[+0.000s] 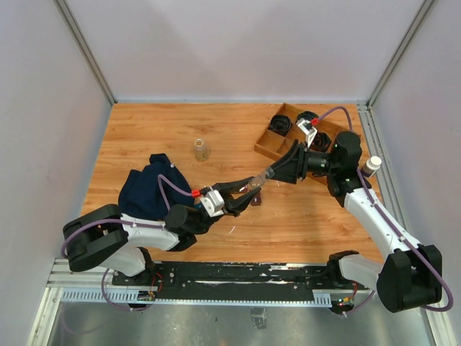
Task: Sort the pills into containers
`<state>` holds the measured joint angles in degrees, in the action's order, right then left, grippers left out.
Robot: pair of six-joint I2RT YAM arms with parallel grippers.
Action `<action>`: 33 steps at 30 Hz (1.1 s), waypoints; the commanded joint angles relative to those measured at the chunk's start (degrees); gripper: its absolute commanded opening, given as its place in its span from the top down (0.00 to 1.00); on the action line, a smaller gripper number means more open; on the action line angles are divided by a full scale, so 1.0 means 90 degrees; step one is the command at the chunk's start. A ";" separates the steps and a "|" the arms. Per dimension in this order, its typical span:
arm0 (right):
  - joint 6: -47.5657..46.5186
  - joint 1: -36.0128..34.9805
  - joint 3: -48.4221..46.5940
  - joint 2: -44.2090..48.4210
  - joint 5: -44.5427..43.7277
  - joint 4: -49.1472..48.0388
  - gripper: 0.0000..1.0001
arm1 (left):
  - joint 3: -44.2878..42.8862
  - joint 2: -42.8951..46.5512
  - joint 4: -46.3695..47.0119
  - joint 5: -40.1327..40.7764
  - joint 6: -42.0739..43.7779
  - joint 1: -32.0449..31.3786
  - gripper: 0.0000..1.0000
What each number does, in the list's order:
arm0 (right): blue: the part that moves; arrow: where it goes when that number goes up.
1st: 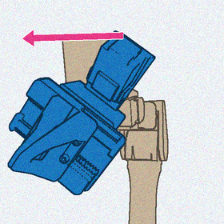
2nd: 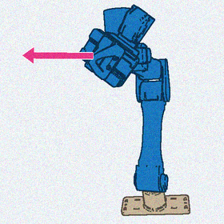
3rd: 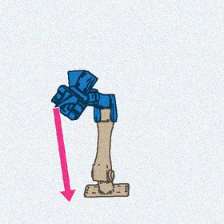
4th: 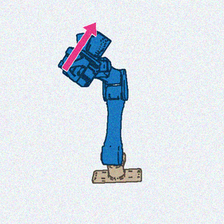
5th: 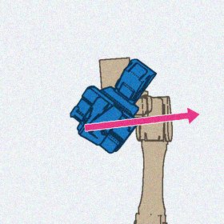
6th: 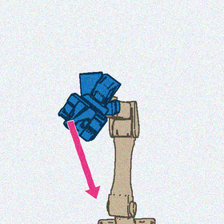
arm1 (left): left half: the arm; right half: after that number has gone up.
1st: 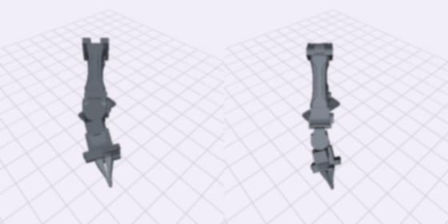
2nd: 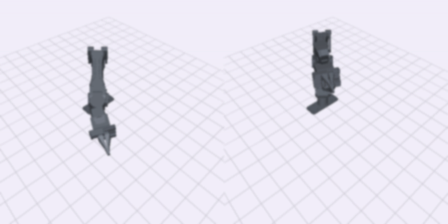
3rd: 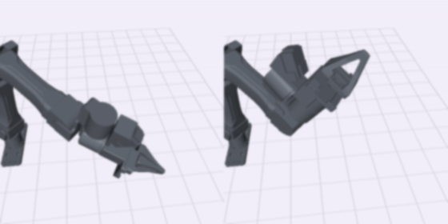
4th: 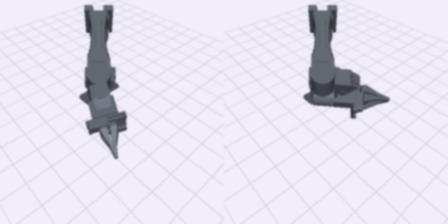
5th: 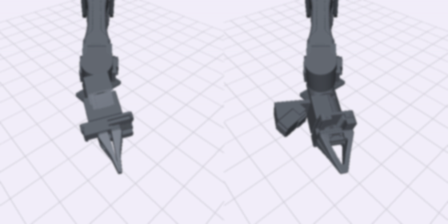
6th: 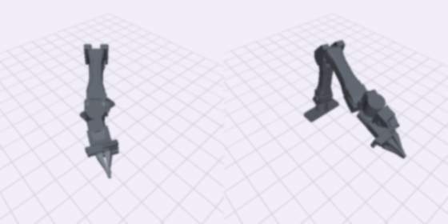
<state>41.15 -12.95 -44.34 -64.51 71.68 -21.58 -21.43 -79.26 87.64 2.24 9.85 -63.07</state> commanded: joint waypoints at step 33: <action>-0.1214 -0.0615 -0.0757 -0.0154 -0.0085 0.2039 0.43 | -0.0557 -0.0003 -0.0901 -0.0285 0.0713 0.0064 0.94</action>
<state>31.97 -17.41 -49.04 -65.32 71.68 -5.85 -24.71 -79.99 81.10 -0.05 13.47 -62.78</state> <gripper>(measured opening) 0.581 0.359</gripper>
